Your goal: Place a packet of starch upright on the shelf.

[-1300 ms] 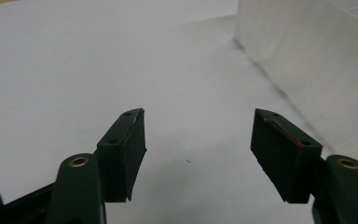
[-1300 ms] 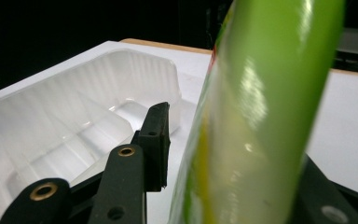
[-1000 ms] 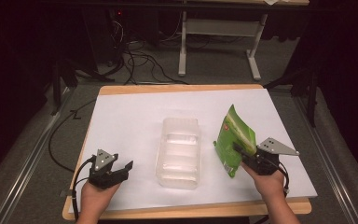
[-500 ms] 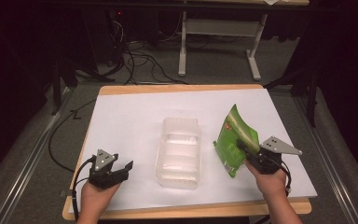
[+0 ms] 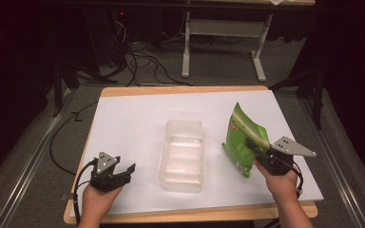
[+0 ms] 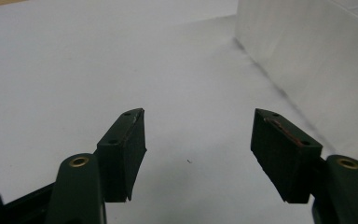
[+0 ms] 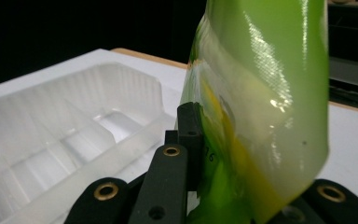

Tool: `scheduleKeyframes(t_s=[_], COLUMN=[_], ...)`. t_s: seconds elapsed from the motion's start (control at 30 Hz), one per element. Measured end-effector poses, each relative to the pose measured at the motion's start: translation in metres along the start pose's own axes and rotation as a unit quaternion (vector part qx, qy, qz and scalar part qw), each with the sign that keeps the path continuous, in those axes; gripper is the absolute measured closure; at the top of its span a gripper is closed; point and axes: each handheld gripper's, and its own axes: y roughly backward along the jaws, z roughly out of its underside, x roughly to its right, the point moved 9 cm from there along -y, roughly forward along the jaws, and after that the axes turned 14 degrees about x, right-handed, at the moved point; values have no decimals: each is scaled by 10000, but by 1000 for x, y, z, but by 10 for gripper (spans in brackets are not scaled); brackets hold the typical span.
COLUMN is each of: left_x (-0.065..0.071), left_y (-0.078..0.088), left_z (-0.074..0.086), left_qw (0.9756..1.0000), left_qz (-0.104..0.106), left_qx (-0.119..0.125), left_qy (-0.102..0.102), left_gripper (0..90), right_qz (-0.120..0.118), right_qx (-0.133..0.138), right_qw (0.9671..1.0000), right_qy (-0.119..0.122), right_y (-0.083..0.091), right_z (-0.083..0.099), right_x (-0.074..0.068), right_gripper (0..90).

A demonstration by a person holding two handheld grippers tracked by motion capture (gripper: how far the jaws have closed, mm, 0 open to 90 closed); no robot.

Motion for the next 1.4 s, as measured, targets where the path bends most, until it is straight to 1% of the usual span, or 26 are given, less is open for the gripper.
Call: scheduleKeyframes(t_s=[0.1,0.17,0.27,0.3,0.37,0.47,0.57,0.7,0.8,0.9,1.03,1.2,1.27,1.37,1.4], left_x=[-1,-1,-2,-3,-3,-4,-4,-4,-4,-4,-5,-6,-7,-8,-8], left_y=[0,0,1,1,1,1,1,2,1,1,0,1,2,3,3], left_z=[0,0,1,1,0,1,1,1,1,2,2,2,3,3,3], left_qw=[10000,10000,10000,10000,10000,10000,10000,10000,10000,10000,9999,9999,9999,9998,9998], left_qz=[-7,-14,-34,-39,-44,-51,-42,-48,-63,-72,-91,-123,-159,-184,-196], left_qx=[12,5,-5,2,15,9,14,13,2,-4,0,-7,-13,-2,-3], left_qy=[18,27,23,27,37,36,47,54,47,42,50,30,11,11,16], left_gripper=[359,359,359,359,359,359,359,359,359,360,359,359,359,359,359], right_qz=[-60,-122,-249,-295,-380,-522,-693,-839,-999,-1107,-1299,-1549,-1677,-1931,-1984], right_qx=[89,140,238,259,333,390,424,459,513,562,640,692,719,758,746], right_qw=[9999,9998,9994,9992,9987,9979,9966,9953,9935,9922,9894,9853,9830,9781,9771], right_qy=[2,60,46,80,17,59,125,168,157,99,81,181,182,189,182], right_y=[2,2,1,1,0,-2,-8,-16,-23,-30,-43,-60,-67,-78,-81], right_z=[-7,-12,-20,-22,-29,-38,-46,-55,-60,-64,-68,-75,-78,-82,-82], right_x=[-1,-3,-6,-7,-9,-15,-21,-30,-37,-43,-51,-61,-65,-71,-72], right_gripper=[892,892,893,893,893,893,893,893,893,893,894,894,894,894,894])
